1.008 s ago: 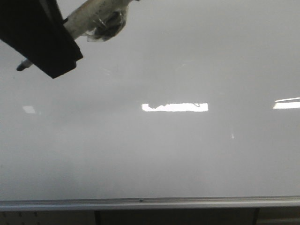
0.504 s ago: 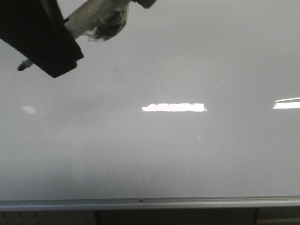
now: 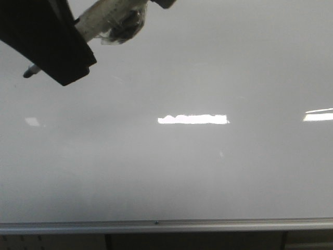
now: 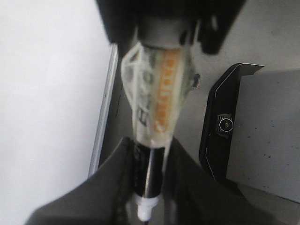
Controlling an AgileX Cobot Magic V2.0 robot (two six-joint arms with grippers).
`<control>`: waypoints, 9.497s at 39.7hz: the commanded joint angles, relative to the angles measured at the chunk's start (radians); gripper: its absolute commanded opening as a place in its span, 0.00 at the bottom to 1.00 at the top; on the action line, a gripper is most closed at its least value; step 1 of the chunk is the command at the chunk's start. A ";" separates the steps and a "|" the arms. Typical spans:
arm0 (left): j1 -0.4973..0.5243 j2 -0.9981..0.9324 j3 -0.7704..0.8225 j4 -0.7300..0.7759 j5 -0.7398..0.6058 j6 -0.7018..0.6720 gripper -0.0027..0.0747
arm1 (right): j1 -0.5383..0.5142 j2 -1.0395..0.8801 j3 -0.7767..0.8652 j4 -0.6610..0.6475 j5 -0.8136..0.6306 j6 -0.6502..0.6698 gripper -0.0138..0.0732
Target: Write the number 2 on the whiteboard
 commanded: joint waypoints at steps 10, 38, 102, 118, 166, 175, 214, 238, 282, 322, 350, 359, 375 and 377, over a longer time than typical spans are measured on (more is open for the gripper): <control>-0.004 -0.039 -0.036 -0.014 -0.077 -0.006 0.67 | 0.003 -0.027 -0.033 0.027 0.016 -0.010 0.18; 0.302 -0.301 -0.030 0.009 -0.071 -0.298 0.74 | -0.329 -0.247 0.106 -0.424 -0.085 0.705 0.18; 0.361 -0.309 -0.030 0.009 -0.102 -0.300 0.74 | -0.558 -0.098 0.499 -0.372 -0.966 0.738 0.18; 0.361 -0.309 -0.030 0.009 -0.108 -0.300 0.74 | -0.480 -0.037 0.517 -0.373 -0.996 0.738 0.18; -0.079 0.030 -0.194 -0.056 -0.018 0.026 0.74 | -0.160 -0.438 0.487 -0.321 -0.096 0.444 0.18; -0.196 0.164 -0.248 -0.063 -0.036 0.065 0.74 | -0.098 -0.442 0.387 -0.255 -0.017 0.389 0.18; -0.225 0.221 -0.260 -0.085 -0.167 0.065 0.08 | -0.098 -0.442 0.320 -0.240 -0.019 0.389 0.56; 0.015 -0.050 -0.146 0.405 -0.186 -0.622 0.09 | -0.280 -0.635 0.321 -0.609 -0.008 0.814 0.77; 0.613 0.075 0.383 0.277 -1.275 -0.887 0.09 | -0.280 -0.634 0.322 -0.606 -0.009 0.815 0.77; 0.647 0.205 0.272 0.319 -1.112 -0.887 0.62 | -0.280 -0.639 0.299 -0.636 0.042 0.827 0.77; 0.415 -0.513 0.156 0.295 -0.194 -0.828 0.60 | -0.280 -0.802 0.327 -0.675 0.024 1.125 0.77; 0.410 -0.650 0.216 0.300 -0.186 -0.828 0.60 | -0.280 -0.923 0.408 -0.708 -0.024 1.125 0.76; 0.410 -0.659 0.245 0.325 -0.236 -0.828 0.01 | -0.280 -0.938 0.419 -0.726 -0.057 1.124 0.13; 0.410 -0.659 0.245 0.326 -0.238 -0.828 0.01 | -0.280 -0.938 0.419 -0.726 -0.074 1.124 0.08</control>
